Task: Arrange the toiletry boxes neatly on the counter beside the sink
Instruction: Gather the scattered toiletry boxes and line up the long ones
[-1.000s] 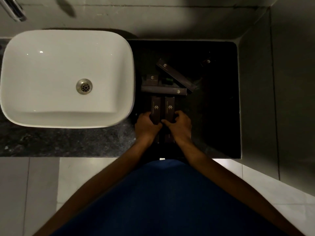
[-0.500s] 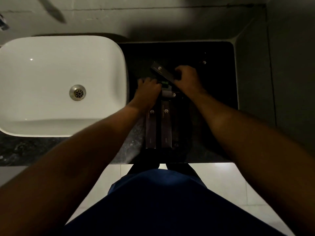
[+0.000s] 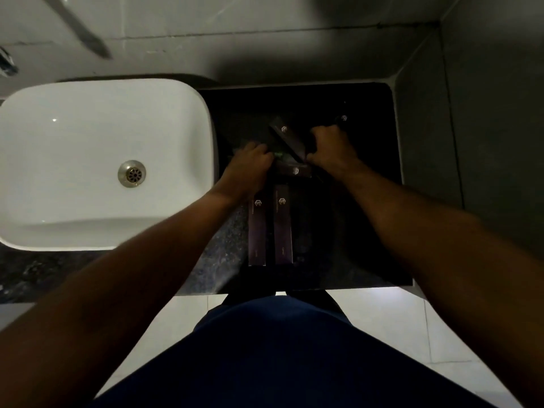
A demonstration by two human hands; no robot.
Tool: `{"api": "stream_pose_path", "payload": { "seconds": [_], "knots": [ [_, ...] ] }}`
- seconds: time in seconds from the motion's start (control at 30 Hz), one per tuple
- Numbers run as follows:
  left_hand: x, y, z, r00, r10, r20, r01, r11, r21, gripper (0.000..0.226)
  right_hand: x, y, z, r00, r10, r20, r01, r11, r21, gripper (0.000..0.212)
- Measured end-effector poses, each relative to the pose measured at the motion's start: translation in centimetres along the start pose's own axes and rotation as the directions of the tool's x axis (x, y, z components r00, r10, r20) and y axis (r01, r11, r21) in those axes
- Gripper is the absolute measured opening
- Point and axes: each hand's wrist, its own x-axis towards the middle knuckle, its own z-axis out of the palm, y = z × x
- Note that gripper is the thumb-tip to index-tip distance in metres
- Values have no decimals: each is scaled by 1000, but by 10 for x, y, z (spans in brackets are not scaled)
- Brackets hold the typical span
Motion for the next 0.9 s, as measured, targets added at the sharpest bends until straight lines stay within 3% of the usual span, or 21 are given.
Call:
{"api": "stream_pose_path", "payload": {
  "seconds": [0.1, 0.2, 0.33, 0.43, 0.5, 0.57, 0.63, 0.73, 0.8, 0.87, 0.9],
  "knots": [
    [-14, 6, -2, 998, -32, -58, 30, 999, -41, 31, -7, 3, 5, 998, 23, 51, -28, 994, 107, 54],
    [-23, 12, -2, 997, -73, -37, 70, 995, -68, 28, -4, -9, 12, 994, 29, 106, -39, 995, 97, 66],
    [-27, 13, -8, 996, -78, -34, 74, 993, -90, 28, -5, -15, 15, 991, 81, 107, -82, 997, 6, 45],
    [-27, 17, -14, 993, -99, -66, 90, 987, -131, 29, -17, -3, -6, 981, 189, 53, -190, 981, 26, 45],
    [-26, 21, -18, 989, -132, -64, 116, 971, -211, 31, -35, 11, -27, 982, 187, 32, -185, 982, -44, 44],
    [-26, 21, -17, 972, -218, -83, 181, 930, -320, 35, -60, 24, -42, 989, 129, 69, -111, 970, -214, 39],
    [-33, 19, -12, 938, -338, -72, 280, 866, -414, 38, -87, 33, -41, 986, 5, 168, 60, 924, -378, 29],
    [-43, 28, -1, 896, -441, 60, 411, 769, -490, 32, -114, 43, -22, 875, -285, 392, 464, 727, -507, 27],
    [-47, 41, 4, 854, -503, 135, 494, 699, -518, 32, -121, 50, -11, 824, -333, 457, 553, 649, -523, 28],
    [-50, 61, 8, 817, -546, 185, 546, 631, -551, 30, -130, 60, 0, 893, -299, 335, 431, 783, -448, 30],
    [-51, 72, 12, 804, -555, 211, 560, 589, -583, 26, -138, 64, 8, 956, -229, 182, 280, 897, -343, 34]
  ]
}}
